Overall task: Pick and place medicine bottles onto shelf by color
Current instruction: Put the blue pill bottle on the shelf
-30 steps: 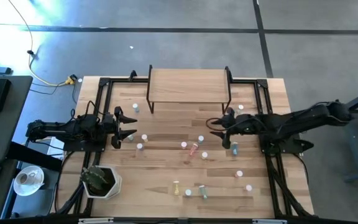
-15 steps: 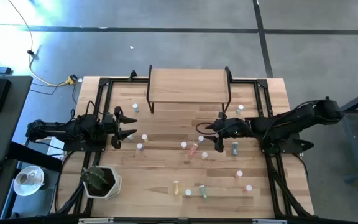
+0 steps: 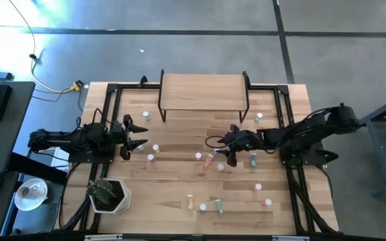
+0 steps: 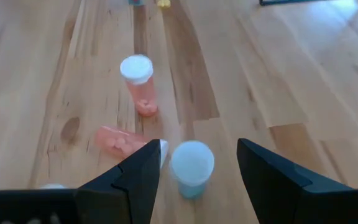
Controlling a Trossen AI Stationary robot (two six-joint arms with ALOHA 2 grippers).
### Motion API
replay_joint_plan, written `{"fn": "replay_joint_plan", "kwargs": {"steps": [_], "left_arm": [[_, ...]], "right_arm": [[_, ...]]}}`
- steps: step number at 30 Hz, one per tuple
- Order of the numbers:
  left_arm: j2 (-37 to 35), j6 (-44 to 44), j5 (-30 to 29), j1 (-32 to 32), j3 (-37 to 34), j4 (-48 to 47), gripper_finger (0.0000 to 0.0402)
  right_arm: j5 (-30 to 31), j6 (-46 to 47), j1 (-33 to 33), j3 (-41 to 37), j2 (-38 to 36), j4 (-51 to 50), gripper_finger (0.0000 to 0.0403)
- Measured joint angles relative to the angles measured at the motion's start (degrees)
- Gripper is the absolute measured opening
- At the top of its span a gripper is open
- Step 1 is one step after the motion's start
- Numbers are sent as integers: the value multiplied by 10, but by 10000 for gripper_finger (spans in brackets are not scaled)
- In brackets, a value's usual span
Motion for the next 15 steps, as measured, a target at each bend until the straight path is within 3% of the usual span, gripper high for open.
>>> {"fn": "replay_joint_plan", "kwargs": {"steps": [15], "left_arm": [[0,0,0,0,0,0,223]], "right_arm": [[-20,4,0,0,71,58,204]]}}
